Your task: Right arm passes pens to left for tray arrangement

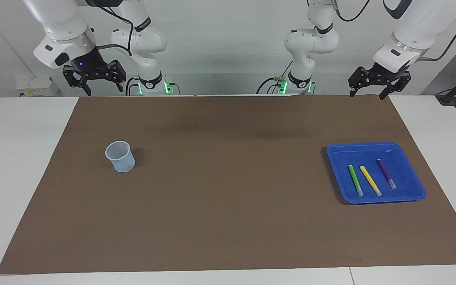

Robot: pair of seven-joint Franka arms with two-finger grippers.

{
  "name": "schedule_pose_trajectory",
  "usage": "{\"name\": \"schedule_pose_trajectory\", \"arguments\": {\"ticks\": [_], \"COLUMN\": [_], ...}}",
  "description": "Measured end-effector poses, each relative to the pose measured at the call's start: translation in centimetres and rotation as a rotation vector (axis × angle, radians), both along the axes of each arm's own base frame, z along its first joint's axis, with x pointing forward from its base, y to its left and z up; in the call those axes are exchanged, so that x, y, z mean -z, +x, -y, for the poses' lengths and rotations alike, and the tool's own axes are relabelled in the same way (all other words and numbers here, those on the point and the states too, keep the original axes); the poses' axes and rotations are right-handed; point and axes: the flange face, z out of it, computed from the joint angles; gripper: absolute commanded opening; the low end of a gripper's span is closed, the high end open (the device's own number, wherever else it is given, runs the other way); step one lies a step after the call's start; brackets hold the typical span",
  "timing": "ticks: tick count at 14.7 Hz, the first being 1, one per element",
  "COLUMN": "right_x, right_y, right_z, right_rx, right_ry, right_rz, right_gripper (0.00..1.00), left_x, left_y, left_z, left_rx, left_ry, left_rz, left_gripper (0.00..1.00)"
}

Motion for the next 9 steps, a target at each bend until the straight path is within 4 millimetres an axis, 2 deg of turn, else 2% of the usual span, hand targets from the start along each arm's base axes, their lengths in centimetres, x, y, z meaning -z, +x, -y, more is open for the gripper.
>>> {"name": "schedule_pose_trajectory", "arguments": {"ticks": [4, 9], "right_x": [0.57, 0.57], "right_y": [0.35, 0.35], "right_z": [0.86, 0.67], "right_rx": [0.017, 0.013], "right_ry": [0.006, 0.006], "right_rz": [-0.011, -0.011], "right_gripper": [1.0, 1.0], "left_x": [0.03, 0.03], "left_y": [0.01, 0.01], "left_z": [-0.03, -0.04], "left_rx": [0.0, -0.001], "left_ry": [0.0, 0.0], "left_rz": [-0.001, 0.0], "left_gripper": [1.0, 1.0]}}
